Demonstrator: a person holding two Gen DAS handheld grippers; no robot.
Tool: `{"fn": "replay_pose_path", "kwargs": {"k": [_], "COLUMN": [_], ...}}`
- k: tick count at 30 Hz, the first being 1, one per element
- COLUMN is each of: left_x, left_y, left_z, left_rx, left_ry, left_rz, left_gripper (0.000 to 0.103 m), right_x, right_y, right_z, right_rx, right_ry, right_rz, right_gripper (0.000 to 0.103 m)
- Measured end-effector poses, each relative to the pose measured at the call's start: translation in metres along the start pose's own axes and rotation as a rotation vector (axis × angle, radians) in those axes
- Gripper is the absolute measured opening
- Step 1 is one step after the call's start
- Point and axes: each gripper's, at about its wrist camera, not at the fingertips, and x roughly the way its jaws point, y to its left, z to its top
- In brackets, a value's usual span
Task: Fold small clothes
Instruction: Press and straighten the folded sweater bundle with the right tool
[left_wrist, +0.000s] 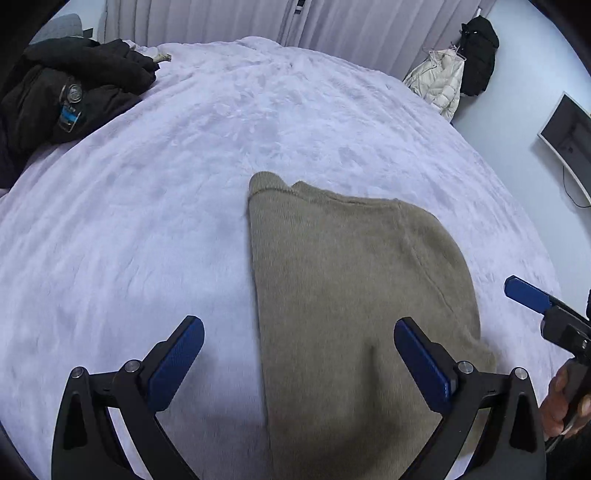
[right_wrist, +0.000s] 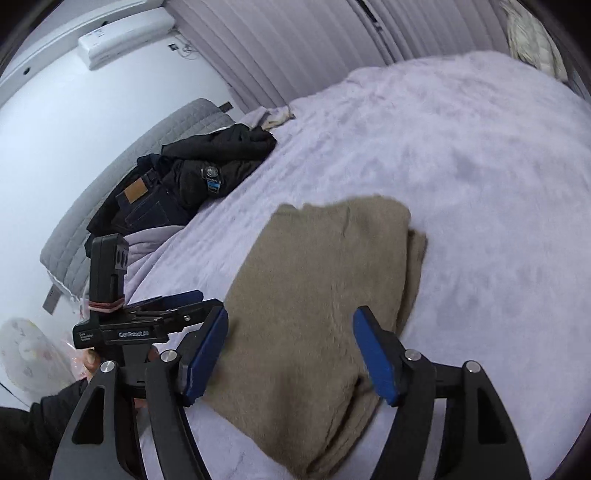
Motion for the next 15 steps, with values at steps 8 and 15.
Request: {"fn": "replay_pose_path", "kwargs": {"k": [8,15], "left_x": [0.077,0.041], "left_y": [0.036,0.027], "left_z": [0.034,0.059], "left_rx": [-0.103,-0.047], "left_ry": [0.178,0.043], "left_rz": [0.082,0.07], "left_gripper": [0.103,0.103], "right_x": [0.109,0.084], "right_y": [-0.079,-0.04], "right_z": [0.05,0.061], "right_rx": [0.113,-0.053], "right_ry": [0.2,0.122], "right_rz": [-0.198,-0.344], "right_gripper": [0.063,0.078]}}
